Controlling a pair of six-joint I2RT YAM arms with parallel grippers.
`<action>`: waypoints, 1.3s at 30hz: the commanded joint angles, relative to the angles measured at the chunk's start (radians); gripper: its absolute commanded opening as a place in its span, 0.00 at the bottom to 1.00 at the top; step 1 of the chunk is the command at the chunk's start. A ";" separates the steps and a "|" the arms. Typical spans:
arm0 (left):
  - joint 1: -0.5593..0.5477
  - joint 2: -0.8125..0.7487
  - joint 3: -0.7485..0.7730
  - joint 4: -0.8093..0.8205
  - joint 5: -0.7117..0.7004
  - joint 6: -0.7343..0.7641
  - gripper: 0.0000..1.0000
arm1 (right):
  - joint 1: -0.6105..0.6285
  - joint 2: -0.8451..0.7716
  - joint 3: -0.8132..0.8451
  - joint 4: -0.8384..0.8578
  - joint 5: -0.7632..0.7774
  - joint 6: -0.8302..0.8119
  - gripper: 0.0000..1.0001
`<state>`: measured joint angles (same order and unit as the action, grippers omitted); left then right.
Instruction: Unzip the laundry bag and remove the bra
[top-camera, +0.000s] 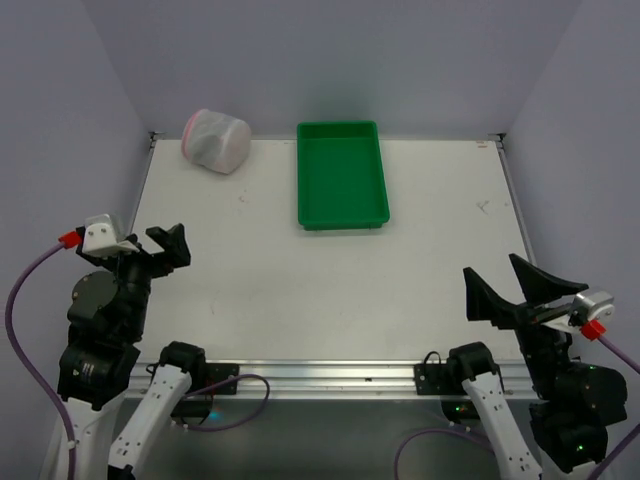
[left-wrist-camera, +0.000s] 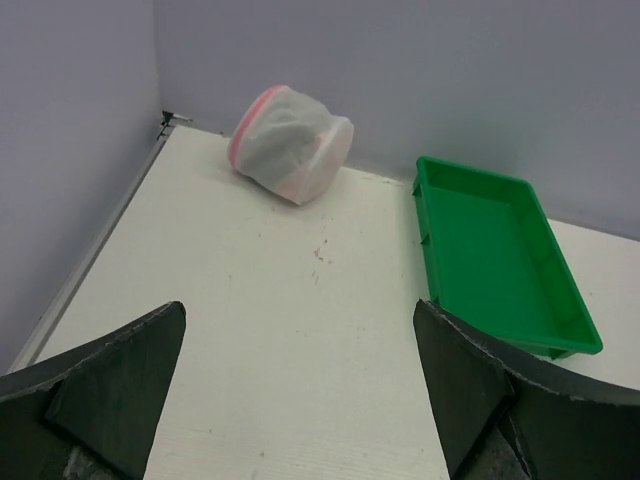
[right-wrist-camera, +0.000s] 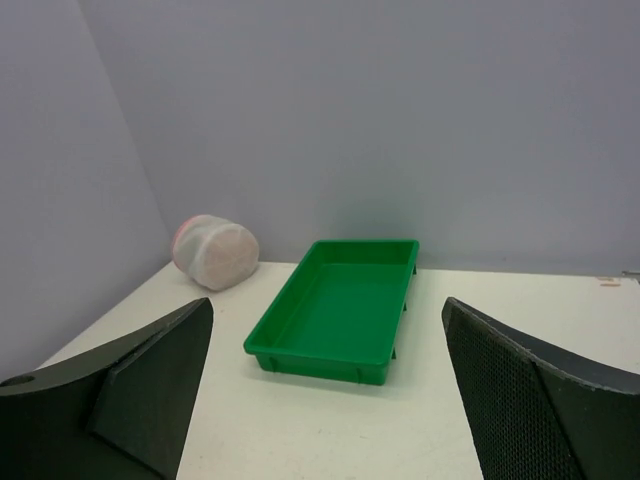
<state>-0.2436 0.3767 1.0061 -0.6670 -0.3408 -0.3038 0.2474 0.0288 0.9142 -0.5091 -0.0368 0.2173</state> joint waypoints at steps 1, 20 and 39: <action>-0.005 0.065 -0.032 0.081 0.012 -0.006 1.00 | -0.003 0.049 -0.018 0.052 -0.012 0.013 0.99; 0.073 1.155 0.285 0.648 0.013 0.179 1.00 | -0.003 0.134 -0.156 0.175 -0.179 0.036 0.99; 0.153 1.881 0.865 0.656 0.112 0.384 0.32 | -0.003 0.167 -0.199 0.198 -0.247 0.051 0.99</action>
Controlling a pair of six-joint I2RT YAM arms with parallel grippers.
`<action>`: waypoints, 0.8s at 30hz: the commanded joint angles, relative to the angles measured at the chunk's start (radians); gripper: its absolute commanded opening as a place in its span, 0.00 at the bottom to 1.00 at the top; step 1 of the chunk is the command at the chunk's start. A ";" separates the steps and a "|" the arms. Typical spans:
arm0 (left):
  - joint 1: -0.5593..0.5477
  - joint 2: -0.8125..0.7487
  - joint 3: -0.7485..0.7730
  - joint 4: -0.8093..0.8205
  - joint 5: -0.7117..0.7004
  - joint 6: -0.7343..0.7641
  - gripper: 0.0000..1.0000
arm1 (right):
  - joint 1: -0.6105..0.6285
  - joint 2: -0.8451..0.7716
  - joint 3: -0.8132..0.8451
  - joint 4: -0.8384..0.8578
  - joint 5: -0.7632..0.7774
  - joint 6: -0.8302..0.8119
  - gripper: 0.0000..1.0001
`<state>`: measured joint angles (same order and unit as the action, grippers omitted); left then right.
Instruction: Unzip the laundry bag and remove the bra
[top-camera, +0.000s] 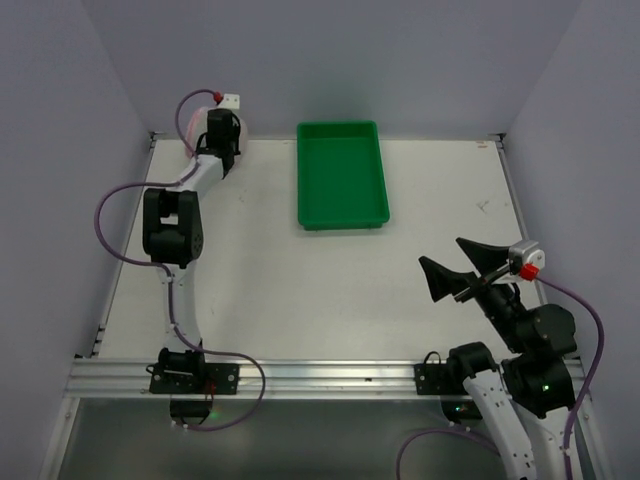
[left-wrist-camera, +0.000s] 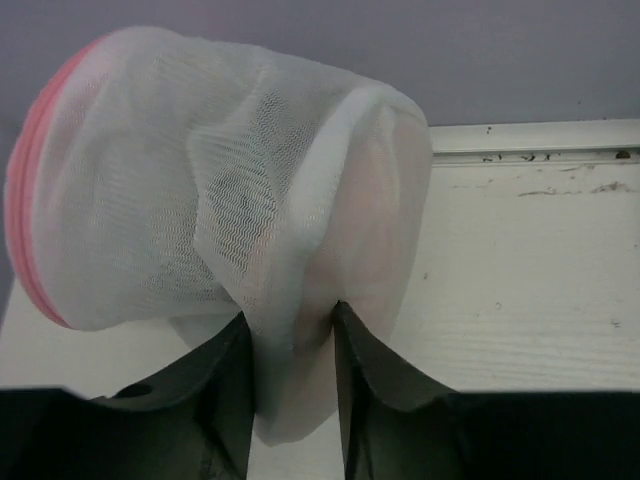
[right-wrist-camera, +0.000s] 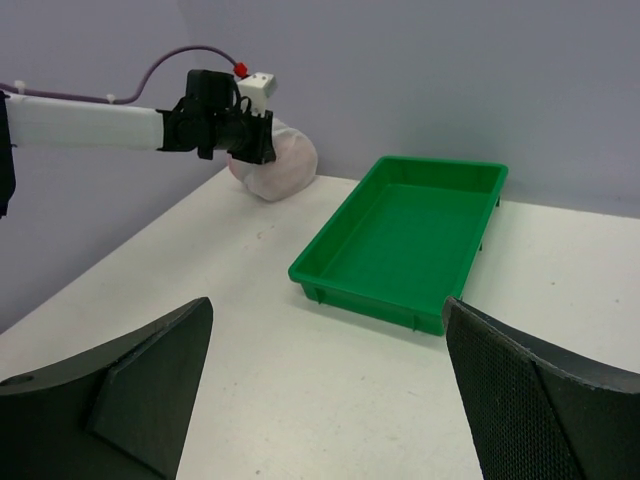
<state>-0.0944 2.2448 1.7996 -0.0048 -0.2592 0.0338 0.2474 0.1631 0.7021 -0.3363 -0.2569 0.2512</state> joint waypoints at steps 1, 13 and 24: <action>0.004 -0.002 0.057 -0.030 0.034 0.046 0.25 | -0.003 0.036 0.014 0.025 -0.030 0.022 0.99; -0.217 -0.468 -0.385 -0.257 -0.405 -0.021 0.00 | -0.003 0.055 0.036 -0.004 -0.004 0.033 0.99; -0.744 -0.503 -0.648 -0.905 -0.773 -0.624 0.00 | -0.003 -0.003 0.025 -0.006 -0.050 0.076 0.99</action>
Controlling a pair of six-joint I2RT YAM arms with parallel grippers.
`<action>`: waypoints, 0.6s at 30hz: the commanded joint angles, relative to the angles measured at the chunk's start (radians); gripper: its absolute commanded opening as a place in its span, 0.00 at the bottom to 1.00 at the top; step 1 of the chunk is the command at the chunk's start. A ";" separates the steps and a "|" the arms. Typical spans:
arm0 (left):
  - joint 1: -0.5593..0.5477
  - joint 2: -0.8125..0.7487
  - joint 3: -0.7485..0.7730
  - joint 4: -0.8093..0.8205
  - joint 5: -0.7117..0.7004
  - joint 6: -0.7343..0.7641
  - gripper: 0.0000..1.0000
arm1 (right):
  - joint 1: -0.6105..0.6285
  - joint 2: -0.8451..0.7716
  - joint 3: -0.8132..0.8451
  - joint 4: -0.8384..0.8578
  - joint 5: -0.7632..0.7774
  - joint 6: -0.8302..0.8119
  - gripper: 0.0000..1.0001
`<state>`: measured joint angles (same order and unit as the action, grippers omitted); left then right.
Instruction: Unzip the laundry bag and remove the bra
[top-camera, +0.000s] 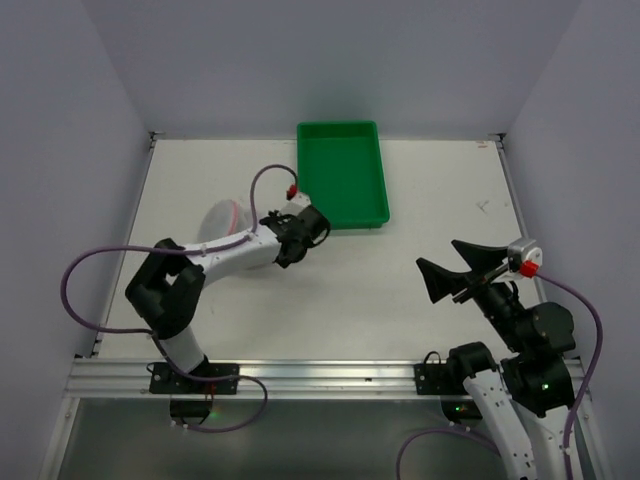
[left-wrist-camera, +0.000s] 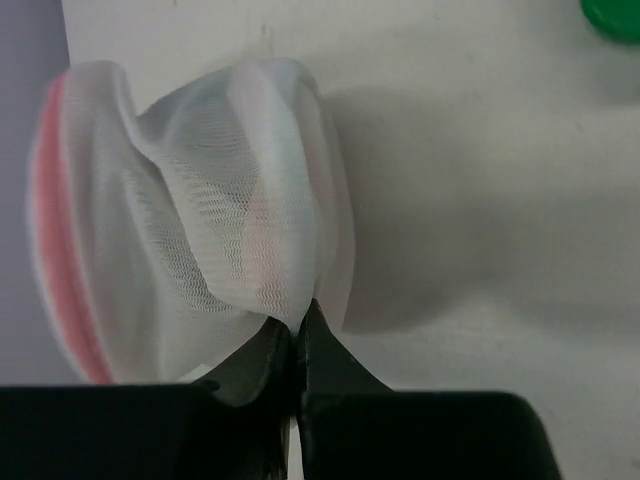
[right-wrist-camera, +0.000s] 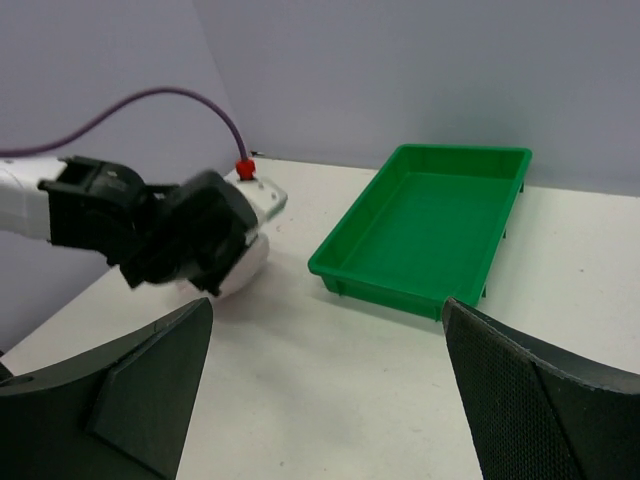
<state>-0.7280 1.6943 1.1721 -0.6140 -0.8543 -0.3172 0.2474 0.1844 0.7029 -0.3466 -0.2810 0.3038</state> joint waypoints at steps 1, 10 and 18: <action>-0.204 0.073 -0.002 -0.344 -0.186 -0.327 0.00 | -0.003 -0.028 0.026 -0.005 -0.023 0.021 0.99; -0.617 0.401 0.326 -0.603 -0.111 -0.611 0.29 | -0.003 -0.089 0.056 -0.080 0.049 -0.008 0.99; -0.695 0.331 0.432 -0.363 0.061 -0.461 0.75 | -0.003 -0.109 0.099 -0.141 0.062 -0.028 0.99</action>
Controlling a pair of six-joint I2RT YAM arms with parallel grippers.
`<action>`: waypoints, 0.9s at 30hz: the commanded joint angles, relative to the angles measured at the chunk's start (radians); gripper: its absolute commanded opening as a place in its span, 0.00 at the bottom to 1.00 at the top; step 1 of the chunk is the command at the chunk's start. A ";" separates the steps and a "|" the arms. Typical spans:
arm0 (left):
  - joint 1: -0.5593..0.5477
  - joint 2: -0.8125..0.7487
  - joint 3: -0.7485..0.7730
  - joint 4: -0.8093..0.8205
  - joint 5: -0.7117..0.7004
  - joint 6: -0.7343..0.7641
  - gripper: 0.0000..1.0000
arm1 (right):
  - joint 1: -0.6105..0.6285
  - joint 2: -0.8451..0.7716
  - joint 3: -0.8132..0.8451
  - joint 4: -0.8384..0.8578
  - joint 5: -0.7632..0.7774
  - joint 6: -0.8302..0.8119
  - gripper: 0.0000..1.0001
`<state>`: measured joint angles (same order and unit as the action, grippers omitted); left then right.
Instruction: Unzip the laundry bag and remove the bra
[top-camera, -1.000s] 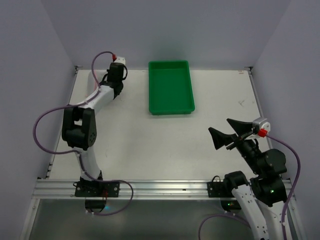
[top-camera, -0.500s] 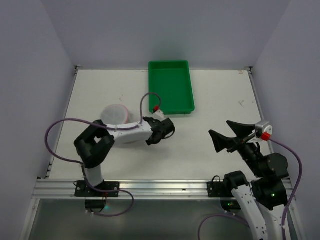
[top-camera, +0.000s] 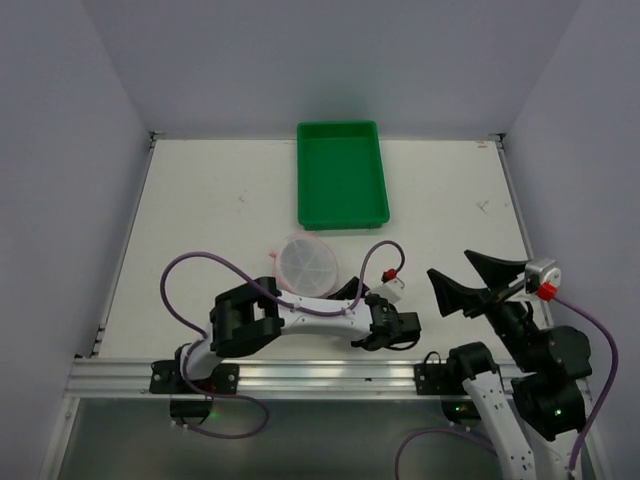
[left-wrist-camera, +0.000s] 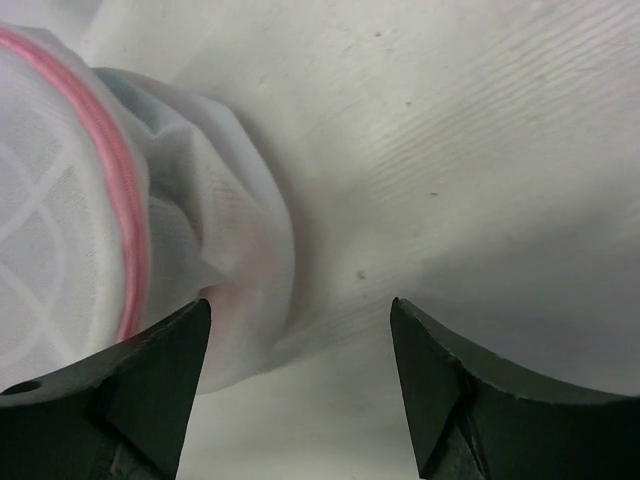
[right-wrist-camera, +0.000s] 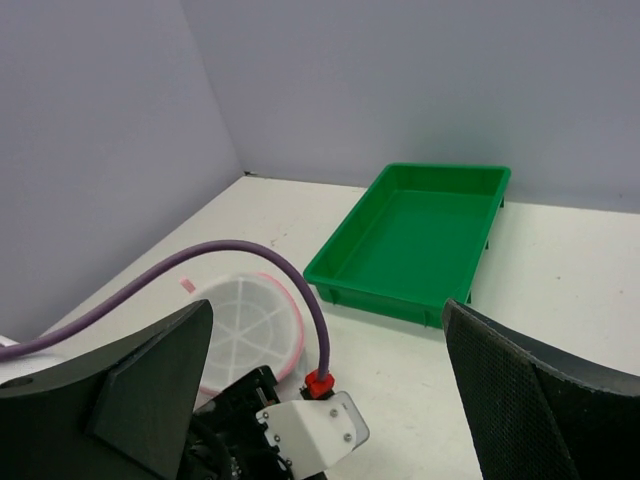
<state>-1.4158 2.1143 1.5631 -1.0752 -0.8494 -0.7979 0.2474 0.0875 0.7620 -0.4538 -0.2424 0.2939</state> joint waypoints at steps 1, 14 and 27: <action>-0.015 -0.108 0.044 0.124 0.106 0.037 0.77 | -0.005 -0.014 0.046 -0.037 0.026 -0.022 0.99; 0.216 -0.509 0.051 0.253 0.452 0.431 0.91 | -0.003 0.001 0.106 -0.085 -0.024 -0.038 0.99; 0.814 -0.522 0.012 0.250 0.973 0.862 0.88 | -0.003 0.064 0.079 -0.079 -0.184 -0.016 0.99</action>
<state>-0.6712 1.5585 1.5593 -0.8021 -0.0875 -0.1051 0.2474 0.1188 0.8413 -0.5301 -0.3557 0.2718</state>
